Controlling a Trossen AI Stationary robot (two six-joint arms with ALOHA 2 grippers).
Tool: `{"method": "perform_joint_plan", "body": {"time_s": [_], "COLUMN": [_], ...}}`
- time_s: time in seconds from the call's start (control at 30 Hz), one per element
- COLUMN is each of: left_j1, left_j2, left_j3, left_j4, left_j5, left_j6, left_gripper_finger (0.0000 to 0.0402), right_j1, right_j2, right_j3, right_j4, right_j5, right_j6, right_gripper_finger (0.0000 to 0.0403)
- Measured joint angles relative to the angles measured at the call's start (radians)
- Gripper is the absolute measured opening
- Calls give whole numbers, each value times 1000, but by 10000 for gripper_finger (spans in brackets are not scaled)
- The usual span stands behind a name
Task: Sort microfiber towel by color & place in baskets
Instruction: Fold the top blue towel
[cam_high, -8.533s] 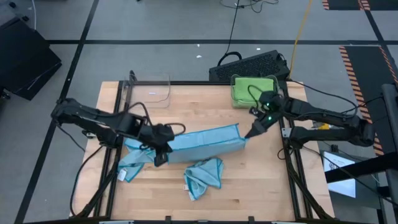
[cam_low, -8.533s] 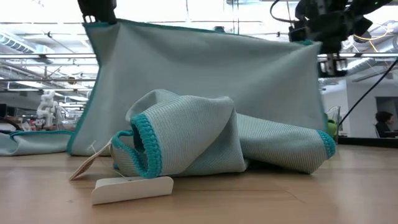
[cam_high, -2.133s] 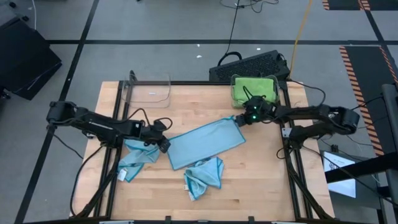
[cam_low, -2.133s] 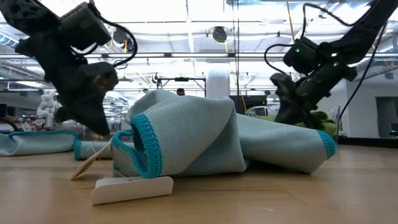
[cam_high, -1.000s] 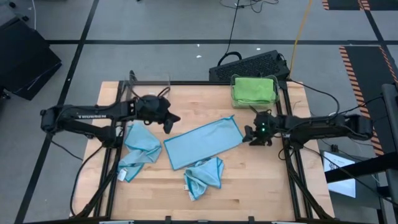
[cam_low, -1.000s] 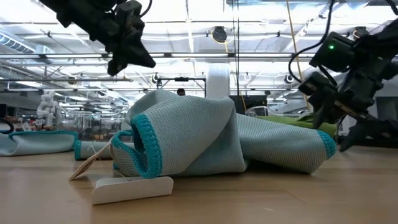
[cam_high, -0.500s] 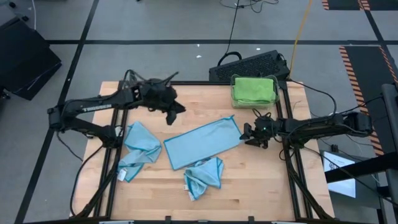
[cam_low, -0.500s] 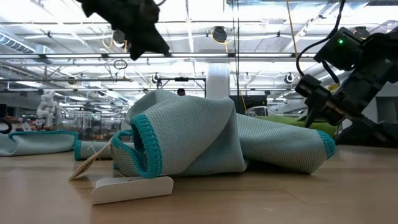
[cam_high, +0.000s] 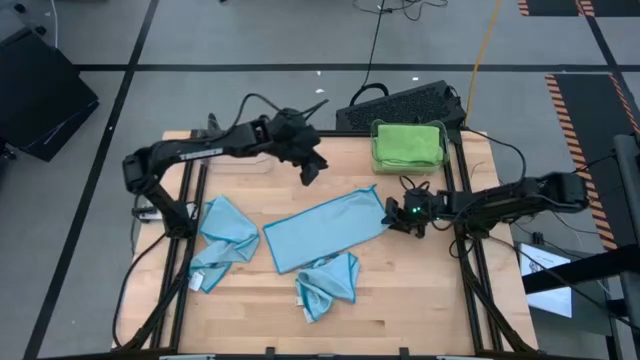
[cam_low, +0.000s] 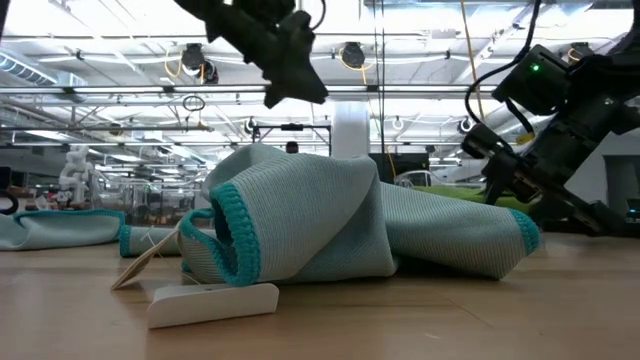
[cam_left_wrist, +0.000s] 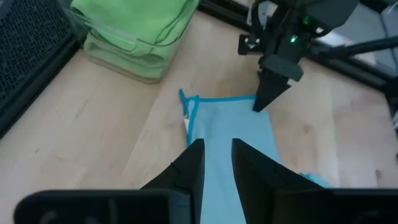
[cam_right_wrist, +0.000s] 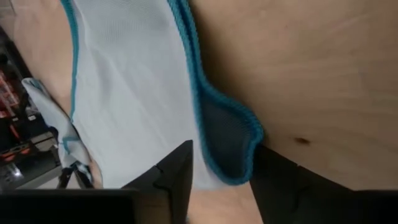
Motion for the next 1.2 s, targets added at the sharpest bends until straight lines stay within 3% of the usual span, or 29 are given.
{"method": "perform_joint_plan", "body": {"time_s": [0.37, 0.67, 0.77, 0.97, 1.2], "left_j1": [16, 17, 8, -21, -47], "left_j2": [150, 389, 479, 610, 736], "left_j3": [121, 210, 261, 388, 541], "left_j4": [-65, -10, -8, 14, 6], "left_j5": [60, 74, 67, 36, 22], "left_j6": [70, 183, 209, 262, 260], "left_gripper_finger": [93, 230, 259, 274, 254], "right_j1": [0, -1, -2, 11, 11], "right_j2": [64, 64, 64, 64, 64], "right_j3": [-1, -2, -2, -2, -2], "right_j4": [5, 15, 24, 40, 45], "right_j5": [78, 124, 123, 128, 119], "right_j6": [-60, -112, -119, -146, -179], "right_gripper_finger": [7, 3, 4, 2, 1]}}
